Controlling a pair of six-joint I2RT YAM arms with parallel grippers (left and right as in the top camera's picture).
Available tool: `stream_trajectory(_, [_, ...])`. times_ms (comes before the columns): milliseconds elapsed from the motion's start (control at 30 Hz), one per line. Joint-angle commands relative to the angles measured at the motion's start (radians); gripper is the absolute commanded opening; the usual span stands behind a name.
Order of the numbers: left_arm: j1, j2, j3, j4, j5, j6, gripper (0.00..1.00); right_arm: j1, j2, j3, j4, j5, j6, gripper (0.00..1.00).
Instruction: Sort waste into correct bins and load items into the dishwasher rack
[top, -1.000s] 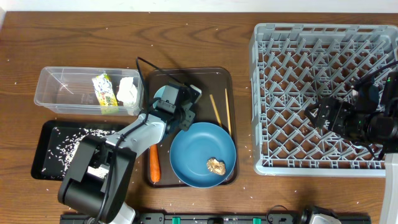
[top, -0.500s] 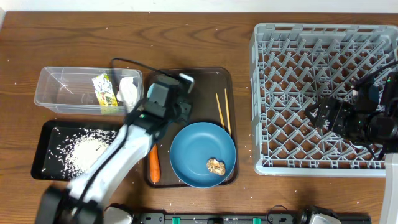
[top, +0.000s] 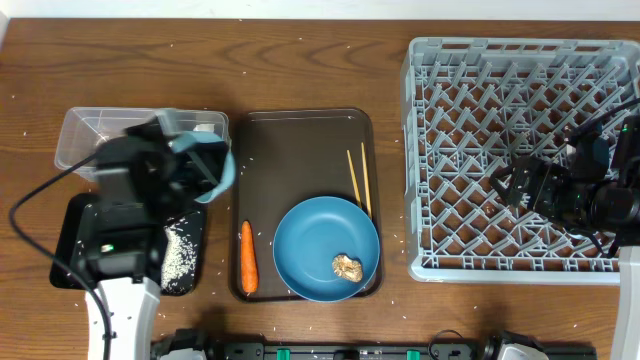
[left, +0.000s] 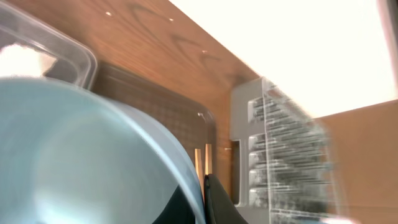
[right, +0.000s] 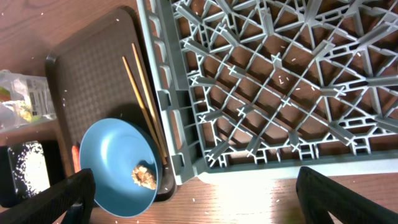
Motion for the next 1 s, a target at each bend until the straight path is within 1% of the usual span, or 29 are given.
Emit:
stream_trajectory(0, [0.213,0.022,-0.066,-0.003,0.343,-0.092,0.06,0.016,-0.001,0.000,-0.002,-0.004,0.010,0.96])
stream_trajectory(67, [0.296,0.041,-0.105,0.008,0.387,-0.095,0.06,0.016,-0.001,0.000,-0.003,-0.005,0.010,0.96])
stream_trajectory(167, [0.335,0.071,-0.140,0.053,0.404,-0.104,0.06,0.016,-0.001,0.000,-0.010,-0.003,-0.008,0.96])
stream_trajectory(333, [0.439,0.083,-0.148,0.076,0.522,-0.109,0.06,0.016,-0.001,-0.001,-0.011,0.001,-0.036,0.96])
stream_trajectory(467, [0.596,0.076,-0.149,0.075,0.624,-0.109,0.06,0.016,-0.001,0.000,-0.012,0.000,-0.035,0.96])
stream_trajectory(567, [0.754,0.080,-0.156,0.075,0.715,-0.104,0.06,0.016,-0.001,0.000,-0.012,0.000,-0.035,0.96])
stream_trajectory(633, [0.850,0.089,-0.167,0.075,0.767,-0.074,0.06,0.016,-0.001,-0.001,-0.012,0.000,-0.035,0.96])
stream_trajectory(733, [0.990,0.113,-0.211,0.075,0.888,0.007,0.06,0.016,-0.001,0.000,-0.011,0.000,-0.035,0.96])
stream_trajectory(833, [1.081,0.151,-0.283,0.076,0.917,0.035,0.06,0.016,-0.001,0.000,-0.011,0.000,-0.035,0.96])
stream_trajectory(867, [1.117,0.171,-0.309,0.077,0.943,0.072,0.06,0.016,-0.001,0.000,-0.011,-0.001,-0.035,0.96])
stream_trajectory(967, [1.191,0.223,-0.354,0.068,0.952,0.113,0.06,0.016,-0.001,0.000,-0.018,-0.001,-0.035,0.96])
